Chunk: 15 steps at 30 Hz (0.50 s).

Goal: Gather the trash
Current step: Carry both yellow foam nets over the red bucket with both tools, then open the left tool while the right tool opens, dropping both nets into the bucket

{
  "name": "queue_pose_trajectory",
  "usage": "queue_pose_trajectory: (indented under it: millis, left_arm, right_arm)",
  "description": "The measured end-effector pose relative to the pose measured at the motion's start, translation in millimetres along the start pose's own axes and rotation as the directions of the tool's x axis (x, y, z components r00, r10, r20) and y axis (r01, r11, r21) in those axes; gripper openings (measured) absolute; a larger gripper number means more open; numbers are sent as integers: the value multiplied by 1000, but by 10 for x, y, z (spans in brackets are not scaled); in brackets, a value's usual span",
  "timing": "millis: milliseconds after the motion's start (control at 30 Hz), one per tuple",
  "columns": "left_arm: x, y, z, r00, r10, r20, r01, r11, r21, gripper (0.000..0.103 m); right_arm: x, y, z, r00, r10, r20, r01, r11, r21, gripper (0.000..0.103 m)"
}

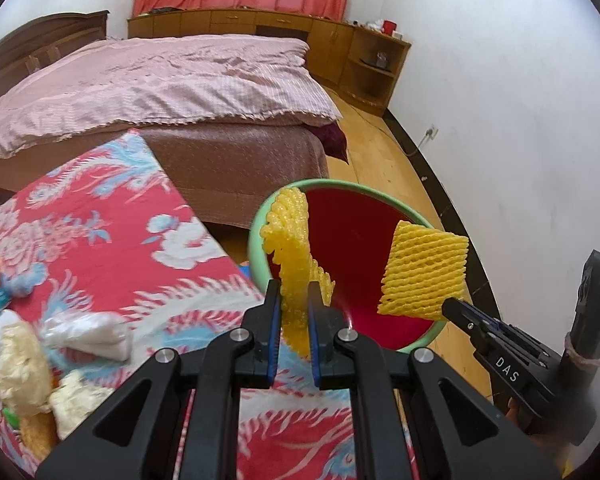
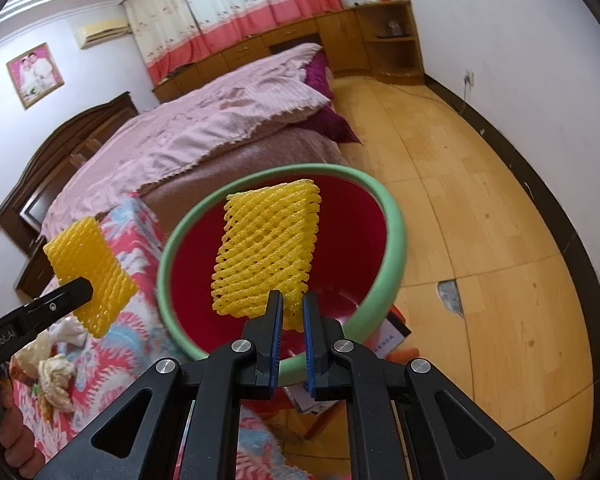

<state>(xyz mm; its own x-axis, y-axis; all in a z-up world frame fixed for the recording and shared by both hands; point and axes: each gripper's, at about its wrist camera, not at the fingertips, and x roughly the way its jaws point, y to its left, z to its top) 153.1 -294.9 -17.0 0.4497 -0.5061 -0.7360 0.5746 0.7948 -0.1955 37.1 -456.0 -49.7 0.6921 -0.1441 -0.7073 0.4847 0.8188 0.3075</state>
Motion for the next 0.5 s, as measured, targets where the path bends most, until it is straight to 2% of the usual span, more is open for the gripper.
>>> queue_pose_trajectory:
  millis: [367, 467, 500]
  left_arm:
    - [354, -36, -15, 998, -8, -60, 8, 1000, 4, 11]
    - [381, -39, -16, 997, -16, -72, 16, 1000, -4, 19]
    - [383, -46, -16, 997, -14, -73, 13, 1000, -7, 25]
  right_arm:
    - [113, -86, 8, 1000, -24, -4, 24, 1000, 1, 13]
    - [134, -87, 7, 1000, -25, -4, 25, 1000, 1, 13]
    - [138, -86, 6, 1000, -22, -6, 22, 1000, 3, 15]
